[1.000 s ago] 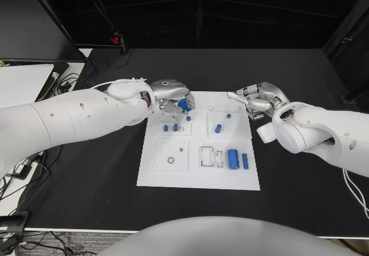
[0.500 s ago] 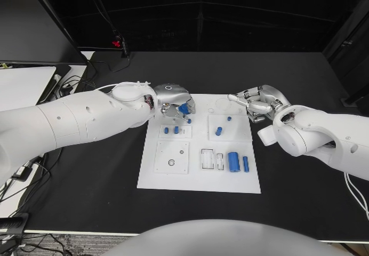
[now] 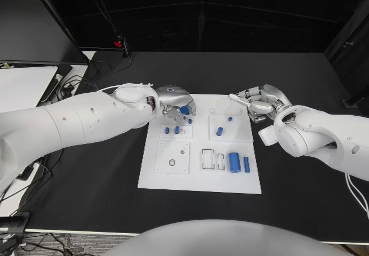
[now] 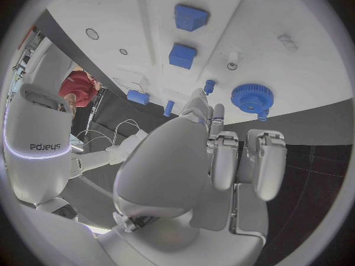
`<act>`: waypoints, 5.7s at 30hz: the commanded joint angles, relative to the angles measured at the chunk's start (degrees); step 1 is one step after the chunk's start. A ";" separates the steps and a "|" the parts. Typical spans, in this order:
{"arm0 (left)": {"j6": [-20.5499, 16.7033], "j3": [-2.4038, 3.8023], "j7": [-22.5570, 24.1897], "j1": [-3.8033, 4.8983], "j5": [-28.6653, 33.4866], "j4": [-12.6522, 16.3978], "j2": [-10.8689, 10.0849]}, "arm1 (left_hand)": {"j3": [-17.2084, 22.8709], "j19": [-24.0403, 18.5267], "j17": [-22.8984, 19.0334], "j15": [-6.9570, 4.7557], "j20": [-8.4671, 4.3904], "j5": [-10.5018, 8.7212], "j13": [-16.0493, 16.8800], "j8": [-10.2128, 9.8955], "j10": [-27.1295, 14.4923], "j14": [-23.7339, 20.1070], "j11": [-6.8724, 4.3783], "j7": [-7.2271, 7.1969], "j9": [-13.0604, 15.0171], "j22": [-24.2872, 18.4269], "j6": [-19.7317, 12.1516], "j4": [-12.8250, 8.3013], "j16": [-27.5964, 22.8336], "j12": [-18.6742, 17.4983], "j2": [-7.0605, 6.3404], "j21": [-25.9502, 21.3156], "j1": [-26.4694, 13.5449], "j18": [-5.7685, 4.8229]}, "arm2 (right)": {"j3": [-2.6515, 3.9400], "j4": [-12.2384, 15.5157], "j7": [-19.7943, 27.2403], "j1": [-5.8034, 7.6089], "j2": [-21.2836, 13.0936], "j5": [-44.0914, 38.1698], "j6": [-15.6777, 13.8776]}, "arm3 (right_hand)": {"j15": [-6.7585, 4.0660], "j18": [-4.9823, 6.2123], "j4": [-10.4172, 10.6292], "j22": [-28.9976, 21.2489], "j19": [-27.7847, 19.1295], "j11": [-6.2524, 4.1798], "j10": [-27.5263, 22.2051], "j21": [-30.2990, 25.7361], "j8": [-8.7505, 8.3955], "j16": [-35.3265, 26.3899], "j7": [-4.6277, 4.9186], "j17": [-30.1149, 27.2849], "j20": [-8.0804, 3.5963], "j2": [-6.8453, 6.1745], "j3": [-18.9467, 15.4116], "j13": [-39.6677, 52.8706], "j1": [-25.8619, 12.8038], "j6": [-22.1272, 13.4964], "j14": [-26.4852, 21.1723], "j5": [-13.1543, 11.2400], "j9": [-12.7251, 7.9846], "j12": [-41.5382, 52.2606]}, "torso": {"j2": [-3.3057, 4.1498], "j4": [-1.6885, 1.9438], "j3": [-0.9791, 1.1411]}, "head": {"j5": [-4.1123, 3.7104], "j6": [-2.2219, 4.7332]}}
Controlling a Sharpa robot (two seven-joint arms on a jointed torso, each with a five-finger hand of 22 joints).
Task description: Assemble the parts on the task board
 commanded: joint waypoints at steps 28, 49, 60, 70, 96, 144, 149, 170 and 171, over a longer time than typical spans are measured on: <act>5.41 0.04 -1.77 -0.54 -2.43 -2.78 2.26 | 3.19 5.98 15.10 -0.46 -0.57 0.68 -0.03 -0.81 1.45 5.82 -0.56 -0.71 0.18 15.07 1.91 0.09 0.05 -0.85 -0.14 0.18 3.19 -0.37 | 0.03 0.01 0.90 0.07 0.20 0.13 -0.14 | -0.33 -0.41 -0.03 15.10 6.15 -0.38 5.97 0.19 0.38 0.14 -0.31 15.10 -0.34 0.77 -0.41 15.08 -0.14 -0.17 6.05 0.28 0.08 0.14 | -0.02 0.02 0.03 | -0.20 -0.53; 6.06 0.04 -2.24 -0.73 -2.82 -3.70 3.13 | 3.99 5.98 15.10 -0.56 -0.66 0.67 -0.06 -0.98 1.81 5.82 -0.62 -0.76 0.20 15.07 2.32 0.26 0.05 -1.16 0.12 0.18 3.08 -0.37 | 0.03 0.09 0.25 0.07 0.13 0.13 0.22 | -0.34 -0.41 0.00 15.10 6.15 -0.39 5.97 0.19 0.45 0.14 -0.33 15.10 -0.35 0.88 -0.51 15.08 -0.22 -0.13 6.05 0.27 0.09 0.14 | 0.02 0.03 0.03 | -0.55 -0.88; 6.96 0.04 -2.27 -0.78 -2.83 -4.27 3.76 | 4.81 5.98 15.10 -0.62 -0.72 0.64 -0.01 -0.97 2.58 5.82 -0.72 -0.86 0.29 15.07 3.02 0.22 0.05 -1.24 0.25 0.18 3.10 -0.37 | 0.03 0.15 0.17 0.07 0.16 0.13 0.26 | -0.34 -0.41 0.00 15.10 6.15 -0.39 5.97 0.19 0.45 0.14 -0.33 15.10 -0.35 0.88 -0.51 15.08 -0.22 -0.13 6.05 0.27 0.09 0.14 | -0.02 -0.03 0.03 | -0.52 -1.05; 8.14 0.04 -2.42 -0.88 -3.35 -4.49 3.89 | 5.06 5.98 15.10 -0.59 -0.75 0.62 -0.03 -0.96 2.91 5.82 -0.62 -0.79 0.34 15.07 3.41 0.22 0.05 -1.34 0.03 0.18 3.04 -0.37 | 0.03 0.20 0.17 0.07 0.09 0.13 0.25 | -0.34 -0.41 0.00 15.10 6.15 -0.39 5.97 0.19 0.45 0.14 -0.33 15.10 -0.35 0.88 -0.51 15.08 -0.22 -0.13 6.05 0.27 0.09 0.14 | 0.00 0.01 0.03 | -0.67 -1.19; 9.42 0.04 -2.26 -1.14 -5.53 -4.43 4.11 | 6.25 5.98 15.10 -0.76 -0.81 0.35 -0.02 -0.94 4.41 5.82 -0.89 -1.15 0.54 15.07 5.04 0.24 0.05 -1.79 -0.10 0.18 2.18 -0.37 | 0.03 0.05 0.10 0.07 0.30 0.86 0.42 | -0.35 -0.41 0.00 15.10 6.15 -0.42 5.97 0.19 0.58 0.14 -0.36 15.10 -0.36 1.00 -0.68 15.08 -0.31 -0.05 6.05 0.24 0.11 0.14 | 0.01 0.01 0.01 | -0.62 -1.51; 7.21 0.04 -1.15 -1.21 -11.18 -4.15 4.35 | 7.36 5.98 15.10 -0.77 -0.99 0.24 -0.01 -3.52 4.55 5.82 -0.68 -0.90 -0.02 15.07 3.95 0.26 0.05 -3.96 -2.24 0.18 -1.54 -0.37 | 0.03 0.02 0.11 0.07 0.32 1.80 0.45 | -0.37 -0.41 -0.04 15.10 6.15 -0.44 5.97 0.19 0.65 0.14 -0.38 15.10 -0.37 1.11 -0.77 15.08 -0.30 -0.03 6.05 0.27 0.11 0.14 | 0.01 0.01 0.01 | -0.52 -1.84; 7.33 0.04 -1.32 -1.21 -11.19 -4.14 4.41 | 7.92 5.98 15.10 -0.80 -1.00 0.25 -0.01 -3.43 4.63 5.82 -0.73 -1.01 0.07 15.07 4.32 0.17 0.05 -4.03 -1.81 0.18 -1.34 -0.37 | 0.03 0.06 0.07 0.07 0.25 1.80 0.43 | -0.37 -0.41 -0.04 15.10 6.15 -0.44 5.97 0.19 0.65 0.14 -0.38 15.10 -0.37 1.11 -0.77 15.08 -0.30 -0.03 6.05 0.27 0.11 0.14 | 0.03 0.01 0.04 | -0.48 -1.84; 9.33 0.04 -1.57 -1.25 -11.19 -4.27 4.80 | 8.78 5.98 15.10 -1.03 -1.12 0.07 0.02 -2.83 5.02 5.82 -1.04 -1.62 0.41 15.07 6.37 0.20 0.05 -4.12 -1.57 0.18 -1.79 -0.37 | 0.03 0.03 0.05 0.07 0.28 1.80 0.40 | -0.37 -0.41 -0.04 15.10 6.15 -0.44 5.97 0.19 0.65 0.14 -0.38 15.10 -0.37 1.11 -0.77 15.08 -0.30 -0.03 6.05 0.27 0.11 0.14 | 0.00 0.01 0.03 | -0.57 -1.93; 9.54 0.04 -1.65 -1.25 -11.19 -4.28 4.81 | 8.79 5.98 15.10 -1.04 -1.13 0.06 0.02 -2.82 5.05 5.82 -1.04 -1.62 0.42 15.07 6.42 0.20 0.05 -4.12 -1.58 0.18 -1.80 -0.37 | 0.03 0.03 0.05 0.07 0.29 1.80 0.41 | -0.37 -0.41 -0.04 15.10 6.15 -0.44 5.97 0.19 0.65 0.14 -0.38 15.10 -0.37 1.11 -0.77 15.08 -0.30 -0.03 6.05 0.27 0.11 0.14 | 0.01 0.02 0.04 | -0.57 -1.93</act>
